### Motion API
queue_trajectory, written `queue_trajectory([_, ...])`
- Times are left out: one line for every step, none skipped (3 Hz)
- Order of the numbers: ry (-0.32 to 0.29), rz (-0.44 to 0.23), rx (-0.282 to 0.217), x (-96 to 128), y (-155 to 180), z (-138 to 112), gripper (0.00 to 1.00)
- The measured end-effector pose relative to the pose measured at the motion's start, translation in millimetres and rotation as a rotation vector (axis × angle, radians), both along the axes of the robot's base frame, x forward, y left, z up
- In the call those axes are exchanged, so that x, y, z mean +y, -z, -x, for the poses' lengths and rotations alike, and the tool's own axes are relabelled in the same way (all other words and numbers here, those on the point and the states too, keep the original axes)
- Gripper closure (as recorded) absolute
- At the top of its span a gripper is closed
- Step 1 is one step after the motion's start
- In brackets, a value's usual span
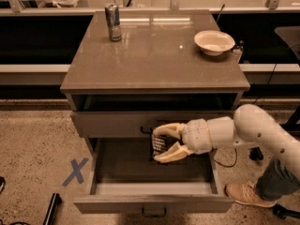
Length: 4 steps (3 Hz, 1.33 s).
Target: Pick rxbar chocolate from middle drawer and place on counter
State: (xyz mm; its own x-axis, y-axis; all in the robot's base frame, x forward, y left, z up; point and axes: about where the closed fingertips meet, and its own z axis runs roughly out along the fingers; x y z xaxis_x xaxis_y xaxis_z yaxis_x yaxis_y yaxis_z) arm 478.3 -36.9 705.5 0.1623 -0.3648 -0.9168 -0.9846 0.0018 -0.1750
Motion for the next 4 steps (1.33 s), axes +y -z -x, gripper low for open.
queue_trajectory([-0.031,0.052,-0.072,-5.4,-48.0,-8.6,1.0])
queue_trajectory([-0.068,0.086,-0.111,-4.1,-85.0,-11.6,1.0])
queue_trajectory([-0.076,0.104,-0.159,9.1,-115.5,-14.6,1.0])
queue_trajectory([-0.004,0.166,-0.168,14.5,-145.2,-25.9,1.0])
